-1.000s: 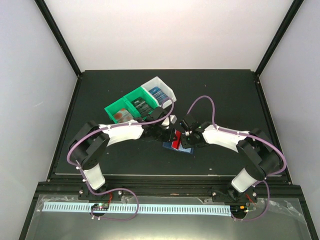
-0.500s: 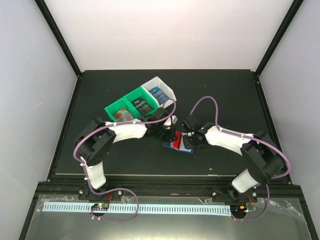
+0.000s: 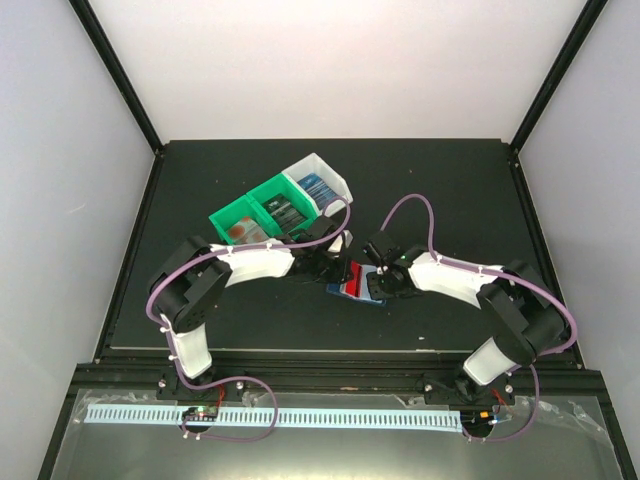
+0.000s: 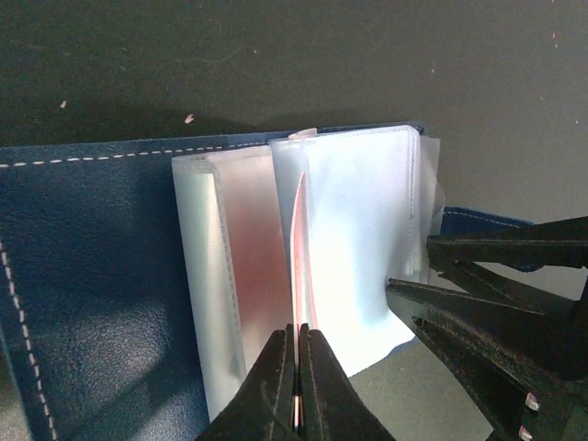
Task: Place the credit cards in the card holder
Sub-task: Insert the credit card into the card holder.
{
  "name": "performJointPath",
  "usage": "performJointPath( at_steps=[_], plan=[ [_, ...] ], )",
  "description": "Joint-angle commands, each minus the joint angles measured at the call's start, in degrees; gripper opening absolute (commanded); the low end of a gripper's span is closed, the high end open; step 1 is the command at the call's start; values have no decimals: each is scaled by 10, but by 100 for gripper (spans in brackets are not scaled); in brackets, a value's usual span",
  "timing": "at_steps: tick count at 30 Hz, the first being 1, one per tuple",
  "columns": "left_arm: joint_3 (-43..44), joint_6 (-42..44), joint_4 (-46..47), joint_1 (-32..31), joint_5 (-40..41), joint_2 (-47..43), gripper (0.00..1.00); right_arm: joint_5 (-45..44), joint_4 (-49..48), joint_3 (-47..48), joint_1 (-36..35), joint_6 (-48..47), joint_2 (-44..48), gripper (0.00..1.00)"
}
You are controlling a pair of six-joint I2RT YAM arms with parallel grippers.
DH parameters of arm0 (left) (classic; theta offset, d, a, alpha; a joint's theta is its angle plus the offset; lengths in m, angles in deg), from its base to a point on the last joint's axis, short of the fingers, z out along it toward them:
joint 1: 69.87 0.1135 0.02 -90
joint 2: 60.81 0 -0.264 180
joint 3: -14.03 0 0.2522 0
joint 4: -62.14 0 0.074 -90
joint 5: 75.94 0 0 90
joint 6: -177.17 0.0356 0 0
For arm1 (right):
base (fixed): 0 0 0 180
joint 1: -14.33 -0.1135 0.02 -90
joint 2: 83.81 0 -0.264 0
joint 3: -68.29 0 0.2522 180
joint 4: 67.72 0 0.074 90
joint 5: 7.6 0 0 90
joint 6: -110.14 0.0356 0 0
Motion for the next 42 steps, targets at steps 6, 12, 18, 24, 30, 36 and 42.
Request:
performJointPath(
  at_steps=[6,12,18,24,30,36,42],
  plan=[
    [2,-24,-19,2,43,-18,2,5,-19,-30,5,12,-18,26],
    [33,2,-33,7,-8,8,2,11,-27,-35,6,11,-21,25],
    [26,-19,-12,8,-45,32,2,16,-32,-37,6,12,-22,25],
    [-5,-70,29,8,-39,38,1,22,-38,-40,6,15,-23,25],
    [-5,-92,50,8,-49,45,2,25,-40,-41,6,16,-25,25],
    [-12,-121,60,7,-66,55,2,26,-41,-41,6,17,-24,25],
    [-43,-176,107,8,-74,49,2,25,-41,-41,6,17,-22,25]
  ],
)
